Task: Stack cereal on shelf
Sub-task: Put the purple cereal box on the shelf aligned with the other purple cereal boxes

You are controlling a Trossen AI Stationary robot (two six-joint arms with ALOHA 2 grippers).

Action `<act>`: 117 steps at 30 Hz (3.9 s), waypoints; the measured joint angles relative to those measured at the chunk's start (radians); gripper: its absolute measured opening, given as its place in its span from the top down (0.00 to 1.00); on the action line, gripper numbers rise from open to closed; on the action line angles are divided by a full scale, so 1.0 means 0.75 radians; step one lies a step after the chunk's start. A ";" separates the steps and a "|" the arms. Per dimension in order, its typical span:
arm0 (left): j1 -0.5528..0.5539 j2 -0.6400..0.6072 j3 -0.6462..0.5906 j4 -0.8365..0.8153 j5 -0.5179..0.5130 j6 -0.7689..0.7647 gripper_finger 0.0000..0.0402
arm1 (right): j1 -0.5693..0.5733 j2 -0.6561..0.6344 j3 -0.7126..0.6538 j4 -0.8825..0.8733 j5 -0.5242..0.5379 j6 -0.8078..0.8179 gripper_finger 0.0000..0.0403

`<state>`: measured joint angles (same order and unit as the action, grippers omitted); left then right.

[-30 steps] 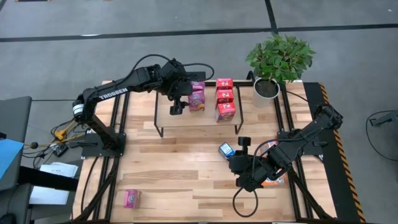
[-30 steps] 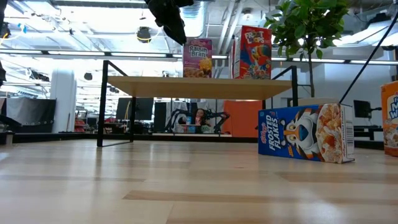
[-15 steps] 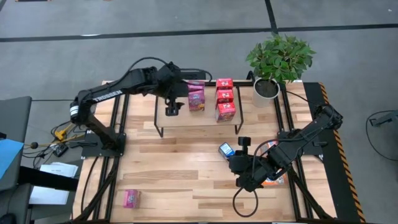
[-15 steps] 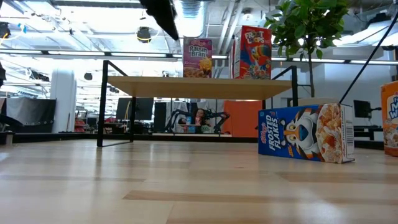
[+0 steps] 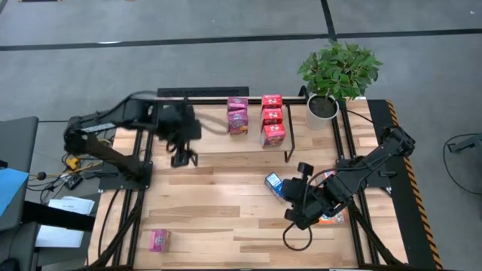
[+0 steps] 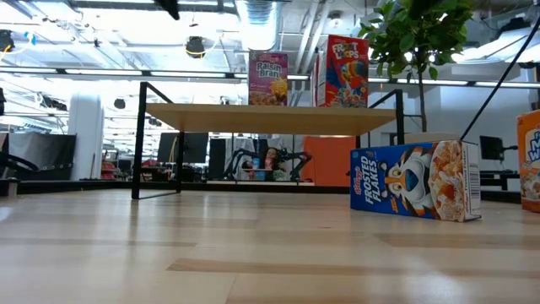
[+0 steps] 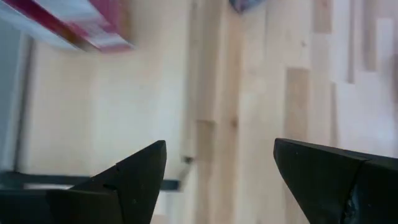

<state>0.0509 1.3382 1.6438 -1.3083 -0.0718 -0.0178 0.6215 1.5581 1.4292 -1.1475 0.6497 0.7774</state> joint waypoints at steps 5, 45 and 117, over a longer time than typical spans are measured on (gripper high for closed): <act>-0.217 -0.110 -0.268 0.058 -0.138 -0.293 0.28 | 0.035 0.001 0.000 -0.085 0.004 0.112 0.79; -1.276 0.181 -0.461 0.149 0.199 -2.608 0.28 | -0.082 0.003 -0.241 0.189 0.071 -0.109 0.62; -1.123 0.353 -0.423 0.181 0.112 -2.300 0.69 | -0.078 0.002 -0.322 0.252 0.000 -0.174 0.68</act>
<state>-0.7917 1.6032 1.3267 -1.1728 0.0122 -1.7429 0.5629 1.5593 1.1873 -0.9588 0.6498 0.6473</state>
